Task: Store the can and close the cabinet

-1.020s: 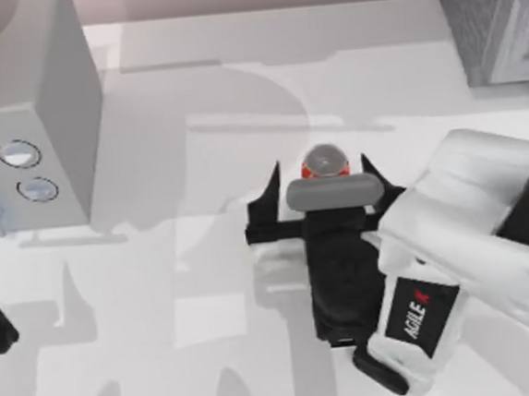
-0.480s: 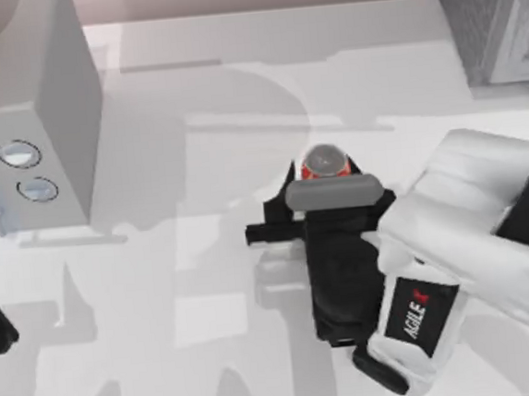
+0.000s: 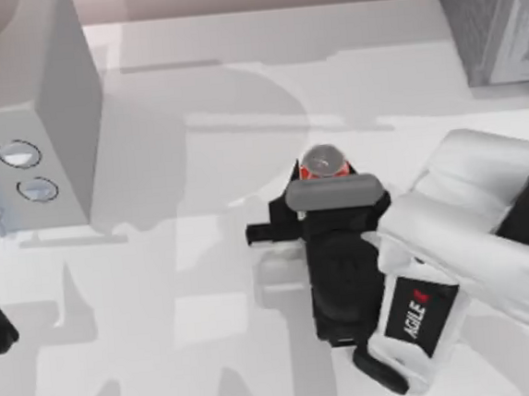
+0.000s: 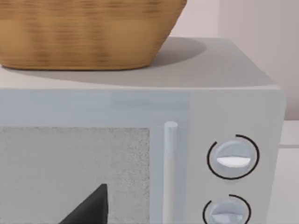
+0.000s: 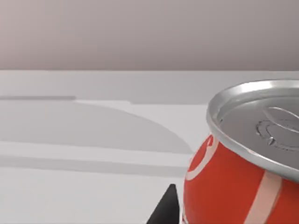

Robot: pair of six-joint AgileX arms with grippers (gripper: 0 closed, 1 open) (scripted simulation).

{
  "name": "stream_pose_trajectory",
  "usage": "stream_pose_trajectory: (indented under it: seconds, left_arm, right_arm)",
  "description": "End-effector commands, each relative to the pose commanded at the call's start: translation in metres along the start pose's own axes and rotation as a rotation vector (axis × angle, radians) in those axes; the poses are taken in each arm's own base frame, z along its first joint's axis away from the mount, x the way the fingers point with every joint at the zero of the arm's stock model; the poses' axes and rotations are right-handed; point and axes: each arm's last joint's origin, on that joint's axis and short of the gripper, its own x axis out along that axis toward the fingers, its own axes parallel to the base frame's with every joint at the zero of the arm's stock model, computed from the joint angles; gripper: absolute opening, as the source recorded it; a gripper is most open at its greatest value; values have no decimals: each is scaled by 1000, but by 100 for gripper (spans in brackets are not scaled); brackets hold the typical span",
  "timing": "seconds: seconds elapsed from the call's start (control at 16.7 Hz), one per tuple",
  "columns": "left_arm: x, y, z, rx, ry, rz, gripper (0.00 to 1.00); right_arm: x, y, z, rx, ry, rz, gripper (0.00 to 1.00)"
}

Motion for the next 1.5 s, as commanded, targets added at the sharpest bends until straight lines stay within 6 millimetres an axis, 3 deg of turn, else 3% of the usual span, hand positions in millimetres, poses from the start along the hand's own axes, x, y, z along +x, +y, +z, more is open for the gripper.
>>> stream_pose_trajectory:
  seconds: [0.48,0.6,0.78,1.02,1.14,1.26,1.5]
  left_arm:
    - [0,0,0,0,0,0,100]
    - [0,0,0,0,0,0,100]
    - [0,0,0,0,0,0,100]
    - [0,0,0,0,0,0,100]
    - [0,0,0,0,0,0,100]
    - [0,0,0,0,0,0,100]
    - [0,0,0,0,0,0,100]
  right_arm:
    - [-1,1,1,1,0,2,0]
    - [1,2,10,-2,3,2,0]
    - [5,5,44,-9,8,-1,0]
    - [5,4,111,0,0,0,0]
    - [3,2,136,1,0,1,0]
    - [1,0,148,1,0,2,0]
    - [1,0,151,6,-3,0,0]
